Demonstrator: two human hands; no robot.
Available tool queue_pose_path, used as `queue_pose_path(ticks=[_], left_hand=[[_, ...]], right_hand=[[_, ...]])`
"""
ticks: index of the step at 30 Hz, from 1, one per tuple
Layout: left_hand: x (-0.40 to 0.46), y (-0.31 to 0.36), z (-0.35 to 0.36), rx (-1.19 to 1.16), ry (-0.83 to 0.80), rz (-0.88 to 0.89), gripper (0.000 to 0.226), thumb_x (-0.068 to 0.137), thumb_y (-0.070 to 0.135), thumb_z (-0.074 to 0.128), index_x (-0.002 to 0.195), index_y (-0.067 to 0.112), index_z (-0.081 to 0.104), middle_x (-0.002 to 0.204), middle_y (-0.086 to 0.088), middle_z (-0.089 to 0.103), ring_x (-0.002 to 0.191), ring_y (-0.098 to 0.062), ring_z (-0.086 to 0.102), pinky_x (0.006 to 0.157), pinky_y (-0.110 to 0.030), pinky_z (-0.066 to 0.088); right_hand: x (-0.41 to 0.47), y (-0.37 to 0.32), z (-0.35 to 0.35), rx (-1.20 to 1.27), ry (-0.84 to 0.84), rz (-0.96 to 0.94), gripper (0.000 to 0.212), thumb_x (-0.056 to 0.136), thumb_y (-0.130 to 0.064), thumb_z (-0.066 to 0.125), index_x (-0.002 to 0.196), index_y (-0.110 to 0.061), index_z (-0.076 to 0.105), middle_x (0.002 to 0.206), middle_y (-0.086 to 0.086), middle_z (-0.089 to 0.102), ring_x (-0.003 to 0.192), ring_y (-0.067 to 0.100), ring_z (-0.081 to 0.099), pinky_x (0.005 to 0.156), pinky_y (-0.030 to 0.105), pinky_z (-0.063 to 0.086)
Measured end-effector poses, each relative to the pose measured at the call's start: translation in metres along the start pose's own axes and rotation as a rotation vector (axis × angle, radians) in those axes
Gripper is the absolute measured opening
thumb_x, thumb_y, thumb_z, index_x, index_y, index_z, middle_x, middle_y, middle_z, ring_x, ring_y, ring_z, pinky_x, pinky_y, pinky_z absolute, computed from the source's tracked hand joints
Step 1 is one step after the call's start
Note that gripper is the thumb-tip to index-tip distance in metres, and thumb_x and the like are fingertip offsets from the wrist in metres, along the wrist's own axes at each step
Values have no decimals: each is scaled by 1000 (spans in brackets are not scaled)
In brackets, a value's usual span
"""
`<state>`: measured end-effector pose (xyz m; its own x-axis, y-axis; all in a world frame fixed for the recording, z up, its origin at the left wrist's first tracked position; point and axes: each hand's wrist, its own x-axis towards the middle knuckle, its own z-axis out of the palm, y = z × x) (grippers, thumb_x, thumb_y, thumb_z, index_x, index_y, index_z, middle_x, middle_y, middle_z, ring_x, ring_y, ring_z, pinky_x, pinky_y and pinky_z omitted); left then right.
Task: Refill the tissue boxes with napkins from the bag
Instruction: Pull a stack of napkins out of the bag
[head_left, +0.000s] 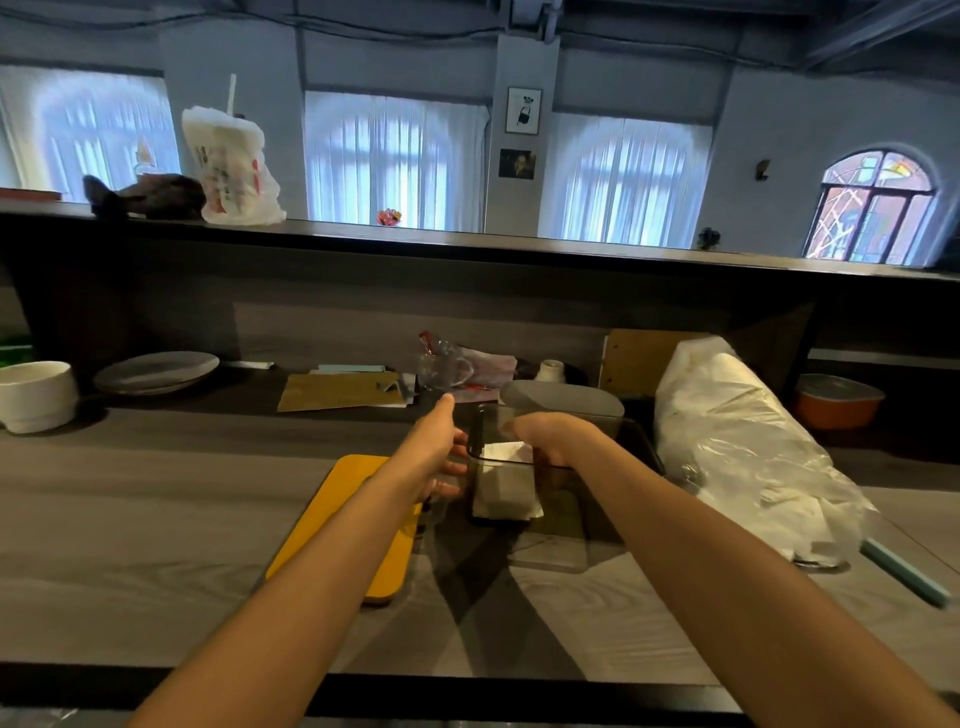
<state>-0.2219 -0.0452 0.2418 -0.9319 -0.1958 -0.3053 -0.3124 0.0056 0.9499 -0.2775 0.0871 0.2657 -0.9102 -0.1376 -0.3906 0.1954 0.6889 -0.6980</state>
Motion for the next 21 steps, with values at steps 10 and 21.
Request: queue_pose_path(ticks=[10, 21], left_hand=[[-7, 0, 0, -31, -35, -16, 60, 104, 55, 24, 119, 6, 56, 103, -14, 61, 93, -28, 60, 88, -47, 52], [-11, 2, 0, 3, -22, 1, 56, 105, 53, 26, 121, 7, 53, 101, -12, 59, 91, -26, 58, 83, -43, 52]], right_hand=[[-15, 12, -17, 262, -35, 7, 50, 105, -38, 39, 146, -9, 35, 146, 19, 40, 130, 39, 44, 99, 45, 44], [-14, 9, -17, 236, 48, -12, 53, 103, -46, 40, 140, -8, 38, 105, 19, 53, 100, 32, 59, 90, 40, 52]])
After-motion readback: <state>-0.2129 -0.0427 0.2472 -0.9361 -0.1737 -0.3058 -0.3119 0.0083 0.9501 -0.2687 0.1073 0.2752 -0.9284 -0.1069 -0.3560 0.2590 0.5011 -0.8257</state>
